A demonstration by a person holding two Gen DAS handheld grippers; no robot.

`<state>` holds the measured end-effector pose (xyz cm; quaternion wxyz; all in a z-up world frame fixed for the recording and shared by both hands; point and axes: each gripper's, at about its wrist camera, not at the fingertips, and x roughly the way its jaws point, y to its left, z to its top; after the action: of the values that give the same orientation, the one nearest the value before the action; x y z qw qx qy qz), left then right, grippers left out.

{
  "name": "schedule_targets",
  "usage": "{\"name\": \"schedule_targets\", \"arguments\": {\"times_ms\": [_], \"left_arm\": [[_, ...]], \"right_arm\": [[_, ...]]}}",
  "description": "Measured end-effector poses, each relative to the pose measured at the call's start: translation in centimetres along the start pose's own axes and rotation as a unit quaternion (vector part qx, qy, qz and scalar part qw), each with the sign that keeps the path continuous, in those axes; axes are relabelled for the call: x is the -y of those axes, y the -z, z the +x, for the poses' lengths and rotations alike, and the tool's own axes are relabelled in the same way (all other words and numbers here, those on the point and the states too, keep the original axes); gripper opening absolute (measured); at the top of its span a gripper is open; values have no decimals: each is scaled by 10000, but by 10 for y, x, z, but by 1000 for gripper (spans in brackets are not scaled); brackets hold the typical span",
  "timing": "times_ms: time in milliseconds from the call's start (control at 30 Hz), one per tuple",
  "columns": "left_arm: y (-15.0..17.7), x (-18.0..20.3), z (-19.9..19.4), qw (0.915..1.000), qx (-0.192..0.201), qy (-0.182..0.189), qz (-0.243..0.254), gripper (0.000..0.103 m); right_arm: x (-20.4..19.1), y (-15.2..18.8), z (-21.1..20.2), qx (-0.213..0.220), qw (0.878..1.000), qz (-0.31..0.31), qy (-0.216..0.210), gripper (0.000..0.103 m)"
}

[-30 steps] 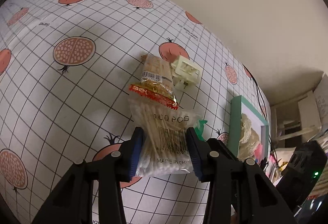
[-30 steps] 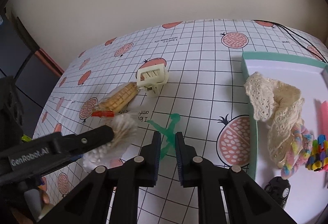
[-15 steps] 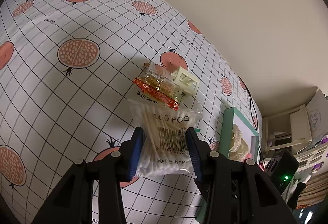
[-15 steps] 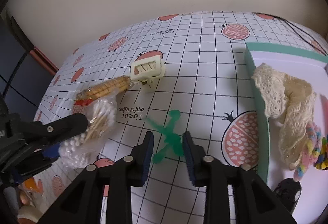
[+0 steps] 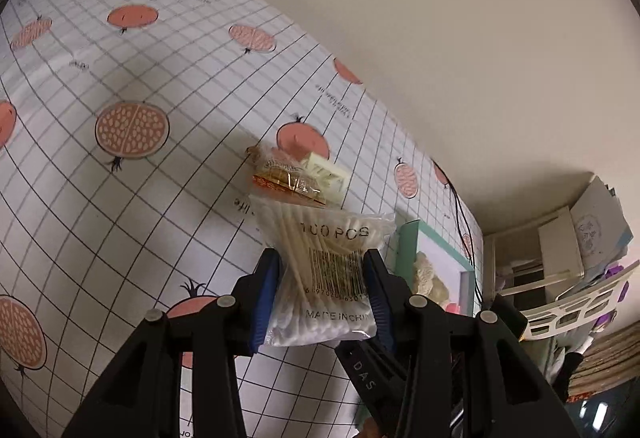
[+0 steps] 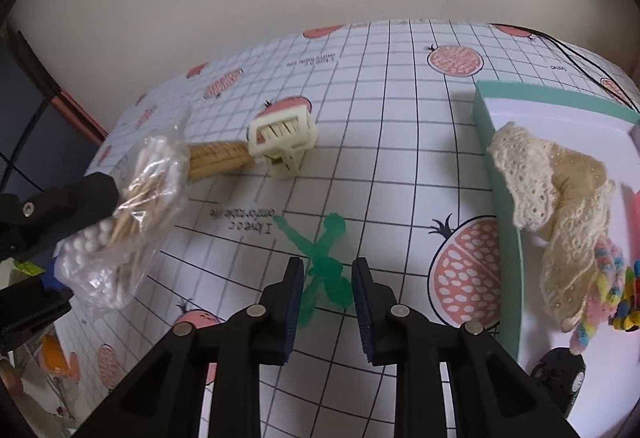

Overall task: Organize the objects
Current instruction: 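Grasp the green toy with the right tool while the left tool lifts the swab pack, then carry the swab pack and green toy over the tray with both tools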

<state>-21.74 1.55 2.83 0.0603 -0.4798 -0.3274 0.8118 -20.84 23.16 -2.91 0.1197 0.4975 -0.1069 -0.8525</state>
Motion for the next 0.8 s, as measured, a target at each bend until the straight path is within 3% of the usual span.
{"name": "schedule_targets", "arguments": {"times_ms": [333,800], "left_arm": [[6,22,-7,9992,212,58,346,45],[38,74,-5,9926,340,204,1148,45]], "right_arm": [[1,-3,-36,299,9994,-74,-133,26],[52,-3,-96,675,9971,130,324,26]]}}
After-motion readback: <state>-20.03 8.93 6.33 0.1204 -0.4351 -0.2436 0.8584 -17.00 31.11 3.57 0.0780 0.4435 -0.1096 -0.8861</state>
